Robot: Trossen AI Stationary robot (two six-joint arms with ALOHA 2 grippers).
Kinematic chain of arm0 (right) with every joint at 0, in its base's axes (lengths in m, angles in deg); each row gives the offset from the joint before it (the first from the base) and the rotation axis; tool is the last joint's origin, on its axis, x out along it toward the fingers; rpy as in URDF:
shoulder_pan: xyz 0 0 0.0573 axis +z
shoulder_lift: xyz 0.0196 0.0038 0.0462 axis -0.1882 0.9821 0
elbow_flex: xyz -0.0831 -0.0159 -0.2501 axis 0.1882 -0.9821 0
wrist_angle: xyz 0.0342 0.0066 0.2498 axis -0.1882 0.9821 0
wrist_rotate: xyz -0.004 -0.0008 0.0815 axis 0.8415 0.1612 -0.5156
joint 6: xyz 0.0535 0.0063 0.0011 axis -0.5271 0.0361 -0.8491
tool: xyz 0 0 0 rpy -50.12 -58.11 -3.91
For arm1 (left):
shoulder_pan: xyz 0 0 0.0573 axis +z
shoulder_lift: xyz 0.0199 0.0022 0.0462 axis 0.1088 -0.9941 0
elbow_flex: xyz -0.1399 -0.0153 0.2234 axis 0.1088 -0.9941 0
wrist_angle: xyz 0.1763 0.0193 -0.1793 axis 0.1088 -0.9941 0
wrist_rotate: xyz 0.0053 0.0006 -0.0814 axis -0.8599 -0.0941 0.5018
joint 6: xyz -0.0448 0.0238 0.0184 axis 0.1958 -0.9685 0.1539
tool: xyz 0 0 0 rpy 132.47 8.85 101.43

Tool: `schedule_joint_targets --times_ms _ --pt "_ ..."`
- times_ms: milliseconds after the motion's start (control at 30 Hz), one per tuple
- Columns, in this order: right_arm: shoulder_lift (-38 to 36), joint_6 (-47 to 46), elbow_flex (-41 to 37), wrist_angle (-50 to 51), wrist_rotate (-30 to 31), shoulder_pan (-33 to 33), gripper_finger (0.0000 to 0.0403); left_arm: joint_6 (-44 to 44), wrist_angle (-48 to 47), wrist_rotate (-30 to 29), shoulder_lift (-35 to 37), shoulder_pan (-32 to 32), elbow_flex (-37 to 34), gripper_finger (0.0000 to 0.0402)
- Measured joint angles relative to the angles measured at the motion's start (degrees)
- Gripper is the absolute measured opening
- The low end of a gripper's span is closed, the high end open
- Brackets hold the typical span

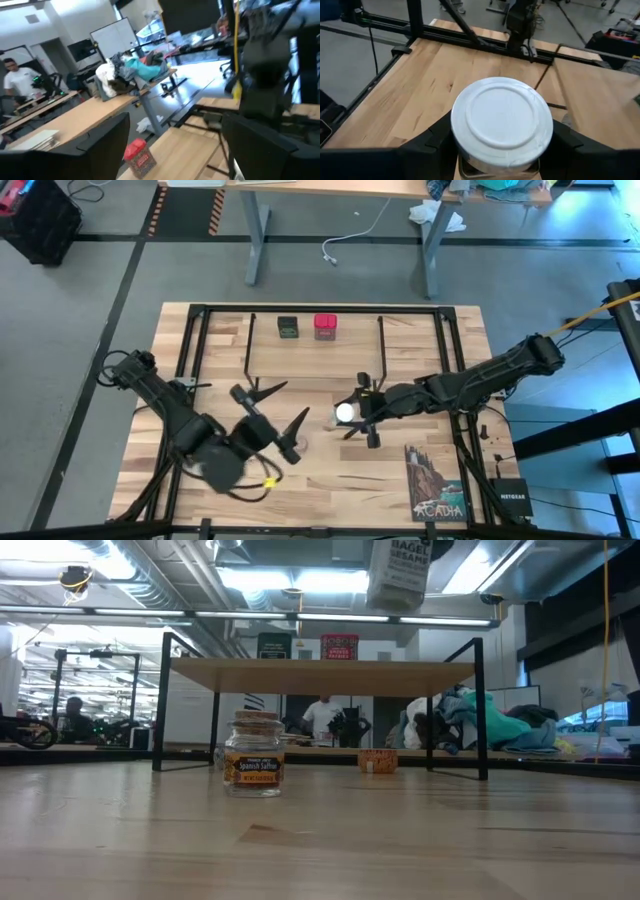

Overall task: Shelf spices
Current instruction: Remove the white seasoning bottle from the shelf

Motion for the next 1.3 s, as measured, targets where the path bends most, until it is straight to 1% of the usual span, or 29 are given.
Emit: schedule_joint_targets --times_ms 100,167,367,500,633,767,867,967,1100,1133,1200,1300 --pt "1.26 0.02 0.0 -0.26 0.0 0.04 0.02 -8.73 7.92 -0.11 0.16 -0.81 0.08 0.031" --pt "2.22 0.54 0.0 -0.18 -0.39 0.02 0.02 -13.74 11.56 0.01 0.05 -1.17 0.07 0.031" --pt "3.15 1.77 0.0 -1.06 0.72 0.0 0.02 -15.77 11.68 0.43 0.05 -0.74 0.07 0.031" --pt "1.29 3.12 0.57 -2.91 2.68 0.0 0.02 -16.52 11.07 0.44 0.05 0.09 0.07 0.031" --pt "-1.7 3.11 3.95 -2.02 4.68 0.04 0.02 -12.78 7.3 2.71 0.08 0.37 0.07 0.031" --pt "-3.67 3.86 8.01 0.9 5.71 0.04 0.02 -4.33 0.68 6.89 0.35 0.48 0.07 0.031" --pt "-4.39 4.57 9.64 1.71 6.35 0.04 0.02 1.55 -5.27 7.28 0.33 0.6 0.04 0.031" --pt "-4.19 4.66 9.57 3.29 6.71 0.04 0.02 6.19 -10.23 7.89 0.33 0.73 0.04 0.031" --pt "-4.22 3.39 8.52 2.45 6.74 0.47 0.02 6.53 -12.32 9.38 0.55 1.34 0.04 0.031" --pt "-4.24 3.03 8.03 1.86 7.14 1.1 0.02 5.85 -12.62 10.55 0.77 1.58 0.04 0.031" --pt "-4.27 2.87 6.6 0.81 8.97 2.71 0.02 5.31 -14.33 14.93 1.77 2.4 0.04 0.031" --pt "-4.27 2.86 3.37 -5.05 13.36 6.42 0.02 5.72 -17.78 19.34 3.32 4.0 0.04 0.031"
